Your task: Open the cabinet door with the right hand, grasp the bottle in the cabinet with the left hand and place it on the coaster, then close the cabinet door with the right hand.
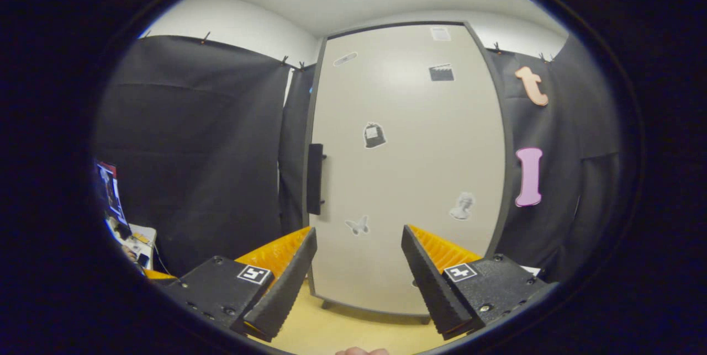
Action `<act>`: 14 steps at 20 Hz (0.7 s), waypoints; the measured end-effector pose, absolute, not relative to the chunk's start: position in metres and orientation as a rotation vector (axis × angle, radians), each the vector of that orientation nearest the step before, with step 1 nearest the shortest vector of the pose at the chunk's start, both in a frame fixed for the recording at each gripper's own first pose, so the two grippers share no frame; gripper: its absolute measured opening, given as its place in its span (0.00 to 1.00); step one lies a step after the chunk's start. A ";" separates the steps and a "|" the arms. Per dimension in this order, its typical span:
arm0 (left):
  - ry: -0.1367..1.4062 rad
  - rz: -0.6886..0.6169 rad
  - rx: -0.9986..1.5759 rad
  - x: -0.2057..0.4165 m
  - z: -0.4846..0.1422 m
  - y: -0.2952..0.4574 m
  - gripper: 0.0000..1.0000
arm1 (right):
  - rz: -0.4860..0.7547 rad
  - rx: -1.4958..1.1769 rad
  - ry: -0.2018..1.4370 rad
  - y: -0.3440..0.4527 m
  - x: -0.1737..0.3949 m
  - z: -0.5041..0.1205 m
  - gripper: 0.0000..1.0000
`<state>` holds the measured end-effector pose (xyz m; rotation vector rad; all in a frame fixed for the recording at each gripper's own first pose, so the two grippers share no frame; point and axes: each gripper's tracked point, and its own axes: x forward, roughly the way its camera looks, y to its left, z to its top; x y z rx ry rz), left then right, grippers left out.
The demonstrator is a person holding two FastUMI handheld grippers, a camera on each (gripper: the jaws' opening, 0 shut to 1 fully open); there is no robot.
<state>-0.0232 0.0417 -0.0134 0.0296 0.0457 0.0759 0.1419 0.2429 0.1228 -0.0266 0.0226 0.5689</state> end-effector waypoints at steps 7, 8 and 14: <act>0.049 0.133 0.042 -0.022 -0.013 0.066 0.95 | 0.623 -0.068 0.026 0.322 0.189 0.133 0.95; 0.051 0.140 0.041 -0.021 -0.014 0.070 0.95 | 0.626 -0.070 0.027 0.330 0.194 0.134 0.99; 0.054 0.177 0.034 -0.021 -0.015 0.087 0.95 | 0.625 -0.055 0.030 0.364 0.220 0.142 0.95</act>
